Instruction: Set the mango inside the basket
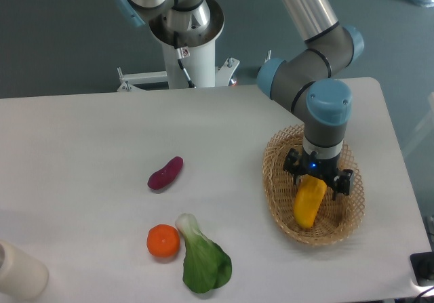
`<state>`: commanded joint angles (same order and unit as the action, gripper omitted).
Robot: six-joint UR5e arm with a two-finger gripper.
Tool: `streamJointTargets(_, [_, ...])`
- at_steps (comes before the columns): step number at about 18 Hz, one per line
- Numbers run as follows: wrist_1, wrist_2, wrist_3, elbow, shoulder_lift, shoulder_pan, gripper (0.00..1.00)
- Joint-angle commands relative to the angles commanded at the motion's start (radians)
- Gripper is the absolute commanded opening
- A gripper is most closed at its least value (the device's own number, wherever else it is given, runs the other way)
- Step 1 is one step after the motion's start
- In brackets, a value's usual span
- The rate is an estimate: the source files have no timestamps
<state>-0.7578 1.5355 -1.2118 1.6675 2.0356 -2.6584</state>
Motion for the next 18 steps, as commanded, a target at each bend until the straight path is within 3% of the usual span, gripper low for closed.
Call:
streamJointTargets(8, [-0.026,-0.003,-0.021,-0.040,-0.049,-0.009,1.00])
streamJointTargets(14, [-0.155,-0.005,-0.179,-0.049,-0.144,-0.075,1.00])
streamJointTargets(18, [-0.207,-0.003,-0.236,-0.051,-0.198,-0.129,1.00])
